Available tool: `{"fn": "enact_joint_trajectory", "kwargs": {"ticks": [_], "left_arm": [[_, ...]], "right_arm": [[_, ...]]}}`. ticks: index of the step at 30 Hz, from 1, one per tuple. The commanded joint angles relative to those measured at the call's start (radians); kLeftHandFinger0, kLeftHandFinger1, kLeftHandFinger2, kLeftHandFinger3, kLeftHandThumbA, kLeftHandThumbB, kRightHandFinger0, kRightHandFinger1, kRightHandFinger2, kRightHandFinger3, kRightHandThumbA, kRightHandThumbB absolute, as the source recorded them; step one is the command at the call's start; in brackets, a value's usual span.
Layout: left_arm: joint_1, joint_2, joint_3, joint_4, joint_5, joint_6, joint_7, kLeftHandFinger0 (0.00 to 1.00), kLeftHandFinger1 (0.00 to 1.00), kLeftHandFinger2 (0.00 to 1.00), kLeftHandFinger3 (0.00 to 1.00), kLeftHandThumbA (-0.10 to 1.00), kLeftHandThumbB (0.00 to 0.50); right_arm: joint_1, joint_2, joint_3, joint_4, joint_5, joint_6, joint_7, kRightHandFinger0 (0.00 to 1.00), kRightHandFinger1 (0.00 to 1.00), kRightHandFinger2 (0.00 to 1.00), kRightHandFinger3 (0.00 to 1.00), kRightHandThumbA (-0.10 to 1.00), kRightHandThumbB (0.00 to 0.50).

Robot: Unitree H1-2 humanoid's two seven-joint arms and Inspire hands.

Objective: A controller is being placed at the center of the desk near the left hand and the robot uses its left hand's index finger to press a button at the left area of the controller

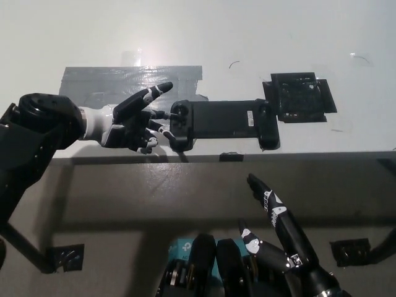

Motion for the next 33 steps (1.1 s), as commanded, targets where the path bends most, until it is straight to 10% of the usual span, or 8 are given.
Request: {"fn": "enact_joint_trajectory", "kwargs": {"ticks": [1, 29, 33], "left_arm": [[-0.062, 0.003, 0.035, -0.003, 0.036, 0.015, 0.018, 0.00, 0.10, 0.52, 1.00, 1.00, 0.470], [-0.061, -0.009, 0.072, 0.020, 0.120, 0.015, -0.011, 0.00, 0.11, 0.53, 1.00, 1.00, 0.464], [-0.047, -0.017, 0.071, -0.005, 0.140, 0.015, -0.002, 0.04, 0.26, 0.65, 1.00, 1.00, 0.474]], "right_arm": [[-0.021, 0.011, -0.007, -0.030, 0.002, -0.032, -0.001, 1.00, 1.00, 1.00, 1.00, 0.40, 0.217], [-0.028, 0.010, -0.011, -0.032, 0.003, -0.031, -0.001, 1.00, 1.00, 1.00, 1.00, 0.38, 0.225], [-0.026, 0.011, -0.006, -0.034, -0.003, -0.024, 0.001, 1.00, 1.00, 1.00, 1.00, 0.39, 0.225]]}}
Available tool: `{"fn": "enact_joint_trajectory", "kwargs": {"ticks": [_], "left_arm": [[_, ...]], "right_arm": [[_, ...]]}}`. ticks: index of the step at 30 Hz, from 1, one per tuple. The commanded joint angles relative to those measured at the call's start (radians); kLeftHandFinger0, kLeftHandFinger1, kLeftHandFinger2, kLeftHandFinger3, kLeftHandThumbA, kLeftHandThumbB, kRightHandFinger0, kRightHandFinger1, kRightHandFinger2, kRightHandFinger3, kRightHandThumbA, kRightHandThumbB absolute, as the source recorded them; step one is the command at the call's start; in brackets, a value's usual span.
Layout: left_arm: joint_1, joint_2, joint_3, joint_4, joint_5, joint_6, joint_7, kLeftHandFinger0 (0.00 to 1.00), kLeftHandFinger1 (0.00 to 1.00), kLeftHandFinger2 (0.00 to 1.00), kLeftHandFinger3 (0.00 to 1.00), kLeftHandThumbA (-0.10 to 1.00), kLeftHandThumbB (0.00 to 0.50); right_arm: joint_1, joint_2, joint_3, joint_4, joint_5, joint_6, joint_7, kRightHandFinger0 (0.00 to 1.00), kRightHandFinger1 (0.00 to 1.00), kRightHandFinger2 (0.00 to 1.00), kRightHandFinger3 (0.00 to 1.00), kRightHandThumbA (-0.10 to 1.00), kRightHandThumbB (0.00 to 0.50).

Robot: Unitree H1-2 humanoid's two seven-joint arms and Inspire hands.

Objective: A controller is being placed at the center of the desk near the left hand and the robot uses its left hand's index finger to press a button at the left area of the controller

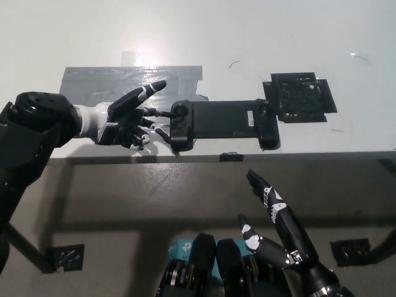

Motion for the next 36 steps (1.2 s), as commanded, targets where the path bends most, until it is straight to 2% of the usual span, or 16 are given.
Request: {"fn": "enact_joint_trajectory", "kwargs": {"ticks": [1, 4, 7, 9, 18, 20, 23, 27, 30, 31, 32, 36], "left_arm": [[-0.044, -0.005, 0.015, -0.030, 0.021, 0.014, -0.006, 0.04, 0.25, 0.63, 1.00, 1.00, 0.474], [-0.039, -0.011, 0.014, -0.024, 0.017, 0.014, -0.006, 0.00, 0.19, 0.57, 1.00, 1.00, 0.472], [-0.039, -0.012, 0.016, -0.024, 0.019, 0.014, -0.007, 0.00, 0.19, 0.56, 1.00, 1.00, 0.473], [-0.026, -0.014, 0.011, -0.040, 0.034, 0.014, 0.001, 0.01, 0.23, 0.62, 1.00, 1.00, 0.484], [0.001, -0.023, 0.017, -0.045, 0.036, 0.014, -0.005, 0.02, 0.25, 0.66, 1.00, 1.00, 0.480], [0.000, -0.024, 0.018, -0.045, 0.042, 0.014, -0.006, 0.00, 0.24, 0.63, 1.00, 1.00, 0.474], [-0.004, -0.027, 0.022, -0.027, 0.036, 0.014, -0.008, 0.00, 0.17, 0.56, 1.00, 1.00, 0.478], [-0.006, -0.022, 0.025, -0.031, 0.036, 0.014, 0.000, 0.00, 0.16, 0.58, 1.00, 1.00, 0.466], [-0.007, -0.019, 0.026, -0.029, 0.026, 0.014, 0.002, 0.00, 0.19, 0.63, 1.00, 1.00, 0.457], [-0.007, -0.017, 0.026, -0.034, 0.034, 0.014, 0.001, 0.02, 0.24, 0.70, 1.00, 1.00, 0.458], [-0.008, -0.017, 0.026, -0.036, 0.038, 0.014, 0.001, 0.04, 0.28, 0.71, 1.00, 1.00, 0.452], [-0.011, -0.017, 0.024, -0.031, 0.035, 0.014, 0.001, 0.05, 0.29, 0.70, 1.00, 1.00, 0.462]], "right_arm": [[-0.012, 0.010, -0.004, -0.036, -0.004, -0.020, 0.000, 1.00, 1.00, 1.00, 1.00, 0.39, 0.230], [-0.011, 0.008, -0.004, -0.041, -0.006, -0.020, 0.000, 1.00, 1.00, 1.00, 1.00, 0.39, 0.227], [-0.011, 0.008, -0.004, -0.041, -0.006, -0.020, 0.000, 1.00, 1.00, 1.00, 1.00, 0.39, 0.227], [-0.006, 0.007, -0.005, -0.043, -0.001, -0.021, 0.002, 1.00, 1.00, 1.00, 1.00, 0.38, 0.222], [0.015, 0.005, 0.002, -0.050, -0.016, -0.025, 0.000, 1.00, 1.00, 1.00, 1.00, 0.41, 0.233], [0.014, 0.005, 0.001, -0.050, -0.011, -0.026, 0.002, 1.00, 1.00, 1.00, 1.00, 0.40, 0.232], [0.014, 0.006, -0.001, -0.049, -0.002, -0.025, 0.005, 1.00, 1.00, 1.00, 1.00, 0.38, 0.231], [0.012, 0.003, -0.001, -0.050, -0.010, -0.026, 0.004, 1.00, 1.00, 1.00, 1.00, 0.38, 0.229], [0.012, 0.006, -0.002, -0.047, -0.010, -0.029, 0.002, 1.00, 1.00, 1.00, 1.00, 0.38, 0.230], [0.013, 0.005, -0.002, -0.049, -0.013, -0.026, 0.002, 1.00, 1.00, 1.00, 1.00, 0.39, 0.234], [0.012, 0.004, -0.002, -0.049, -0.015, -0.024, 0.001, 1.00, 1.00, 1.00, 1.00, 0.39, 0.233], [0.010, 0.003, -0.001, -0.050, -0.018, -0.028, 0.001, 1.00, 1.00, 1.00, 1.00, 0.40, 0.233]]}}
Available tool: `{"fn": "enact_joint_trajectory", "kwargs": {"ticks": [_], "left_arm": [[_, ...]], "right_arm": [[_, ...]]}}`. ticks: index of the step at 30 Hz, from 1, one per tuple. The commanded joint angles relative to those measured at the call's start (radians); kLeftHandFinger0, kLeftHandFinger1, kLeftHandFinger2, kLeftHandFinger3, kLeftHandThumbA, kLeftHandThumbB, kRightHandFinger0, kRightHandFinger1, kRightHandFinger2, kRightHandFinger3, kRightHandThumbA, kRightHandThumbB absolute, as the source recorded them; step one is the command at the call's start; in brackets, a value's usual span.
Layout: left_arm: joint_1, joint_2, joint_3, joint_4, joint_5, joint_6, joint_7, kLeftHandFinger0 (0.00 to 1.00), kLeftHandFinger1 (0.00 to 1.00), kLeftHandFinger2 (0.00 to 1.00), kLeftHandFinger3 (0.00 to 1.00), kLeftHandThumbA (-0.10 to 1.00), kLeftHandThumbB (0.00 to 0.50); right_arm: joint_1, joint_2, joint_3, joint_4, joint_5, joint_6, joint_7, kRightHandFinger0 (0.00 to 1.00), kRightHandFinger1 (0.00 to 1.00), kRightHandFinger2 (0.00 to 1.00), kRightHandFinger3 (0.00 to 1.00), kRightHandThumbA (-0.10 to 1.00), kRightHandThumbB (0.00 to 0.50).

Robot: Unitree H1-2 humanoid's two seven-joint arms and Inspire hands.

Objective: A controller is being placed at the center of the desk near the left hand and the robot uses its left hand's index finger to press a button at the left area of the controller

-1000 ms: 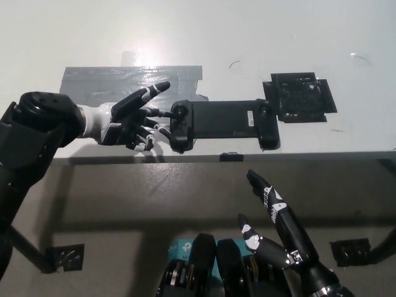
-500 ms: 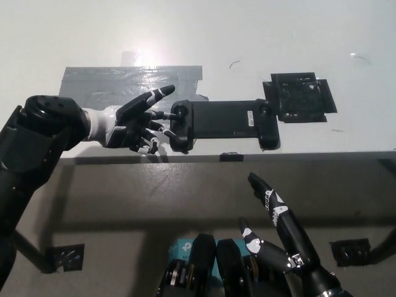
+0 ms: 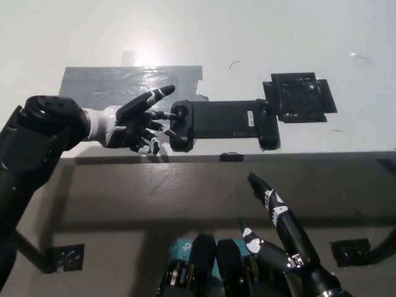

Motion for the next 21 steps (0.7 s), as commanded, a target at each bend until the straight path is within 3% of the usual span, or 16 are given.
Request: {"fn": "enact_joint_trajectory", "kwargs": {"ticks": [1, 6, 8, 11, 15, 17, 19, 21], "left_arm": [[-0.027, 0.006, 0.005, -0.013, 0.012, 0.014, -0.005, 0.07, 0.29, 0.71, 1.00, 1.00, 0.467], [-0.034, 0.023, -0.082, -0.043, 0.084, 0.014, -0.086, 0.09, 0.30, 0.67, 1.00, 1.00, 0.499], [-0.044, 0.026, -0.129, -0.041, 0.115, 0.014, -0.122, 0.08, 0.30, 0.60, 1.00, 1.00, 0.499], [-0.052, 0.035, -0.226, -0.034, 0.169, 0.014, -0.188, 0.00, 0.18, 0.44, 1.00, 1.00, 0.492], [-0.050, 0.055, -0.325, -0.066, 0.224, 0.014, -0.223, 0.11, 0.26, 0.51, 1.00, 1.00, 0.473], [-0.051, 0.065, -0.378, -0.078, 0.261, -0.013, -0.233, 0.01, 0.15, 0.40, 1.00, 1.00, 0.472], [-0.052, 0.072, -0.407, -0.075, 0.267, -0.001, -0.247, 0.00, 0.00, 0.25, 1.00, 1.00, 0.496], [-0.046, 0.084, -0.427, -0.091, 0.270, 0.011, -0.248, 0.00, 0.00, 0.23, 1.00, 1.00, 0.500]], "right_arm": [[-0.007, 0.003, -0.002, -0.036, -0.014, -0.024, 0.000, 1.00, 1.00, 1.00, 1.00, 0.41, 0.234], [-0.009, 0.004, -0.002, -0.037, -0.012, -0.020, 0.001, 1.00, 1.00, 1.00, 1.00, 0.41, 0.230], [-0.009, 0.003, -0.002, -0.040, -0.013, -0.018, 0.001, 1.00, 1.00, 1.00, 1.00, 0.41, 0.228], [-0.010, 0.004, -0.003, -0.038, -0.008, -0.023, 0.001, 1.00, 1.00, 1.00, 1.00, 0.39, 0.226], [-0.015, 0.004, -0.004, -0.036, -0.006, -0.020, 0.003, 1.00, 1.00, 1.00, 1.00, 0.39, 0.230], [-0.017, 0.002, -0.005, -0.035, -0.007, -0.021, 0.002, 1.00, 1.00, 1.00, 1.00, 0.41, 0.233], [-0.021, 0.003, -0.007, -0.033, 0.001, -0.020, 0.005, 1.00, 1.00, 1.00, 1.00, 0.39, 0.230], [-0.022, 0.003, -0.006, -0.031, -0.002, -0.022, 0.004, 1.00, 1.00, 1.00, 1.00, 0.39, 0.228]]}}
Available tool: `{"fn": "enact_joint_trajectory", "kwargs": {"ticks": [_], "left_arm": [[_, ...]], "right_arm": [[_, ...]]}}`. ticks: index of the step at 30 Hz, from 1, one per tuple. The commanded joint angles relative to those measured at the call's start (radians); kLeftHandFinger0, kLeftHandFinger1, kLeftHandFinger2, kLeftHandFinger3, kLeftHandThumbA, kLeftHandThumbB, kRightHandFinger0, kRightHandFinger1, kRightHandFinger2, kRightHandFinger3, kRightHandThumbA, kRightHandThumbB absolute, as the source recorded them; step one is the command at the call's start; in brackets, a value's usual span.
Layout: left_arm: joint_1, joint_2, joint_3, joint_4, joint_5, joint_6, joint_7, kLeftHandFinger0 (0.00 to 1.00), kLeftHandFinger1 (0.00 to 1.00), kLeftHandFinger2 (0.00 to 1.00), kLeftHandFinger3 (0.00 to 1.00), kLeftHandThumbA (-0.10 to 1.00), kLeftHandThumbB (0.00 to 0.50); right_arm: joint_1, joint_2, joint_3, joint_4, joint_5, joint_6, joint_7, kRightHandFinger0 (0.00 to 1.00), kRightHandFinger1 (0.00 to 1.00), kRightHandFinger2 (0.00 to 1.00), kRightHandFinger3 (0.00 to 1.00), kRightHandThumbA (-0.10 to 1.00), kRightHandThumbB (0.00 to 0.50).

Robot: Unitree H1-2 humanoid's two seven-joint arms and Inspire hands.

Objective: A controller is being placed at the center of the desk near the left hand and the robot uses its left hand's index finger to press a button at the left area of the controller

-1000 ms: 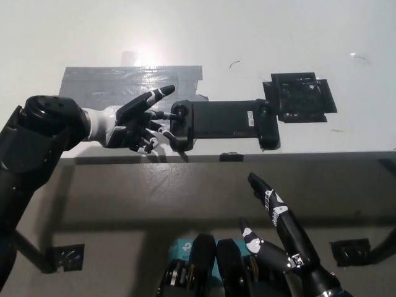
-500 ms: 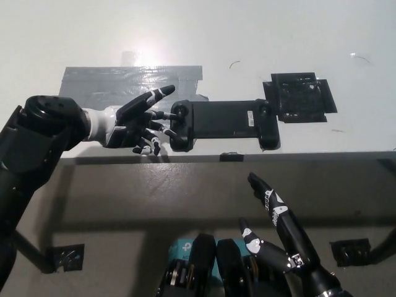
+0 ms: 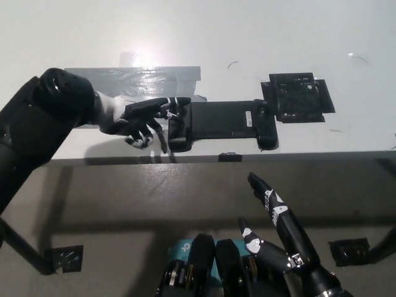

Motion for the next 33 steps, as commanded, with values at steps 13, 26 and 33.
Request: {"fn": "enact_joint_trajectory", "kwargs": {"ticks": [13, 26, 33], "left_arm": [[0.072, 0.033, -0.149, -0.052, 0.110, 0.021, -0.215, 0.00, 0.00, 0.17, 1.00, 1.00, 0.500], [0.063, 0.054, 0.257, -0.153, -0.386, 0.038, -0.040, 0.00, 0.13, 0.50, 1.00, 1.00, 0.484], [0.200, 0.020, 0.542, -0.446, -0.446, 0.038, 0.137, 0.29, 0.23, 0.41, 1.00, 1.00, 0.415]], "right_arm": [[-0.027, 0.005, -0.006, -0.031, -0.011, -0.010, 0.001, 1.00, 1.00, 1.00, 1.00, 0.40, 0.234], [-0.042, 0.001, -0.002, -0.036, 0.000, 0.008, 0.012, 1.00, 1.00, 1.00, 1.00, 0.41, 0.237], [-0.051, 0.001, 0.000, -0.030, 0.005, 0.004, 0.017, 1.00, 1.00, 1.00, 1.00, 0.37, 0.221]]}}
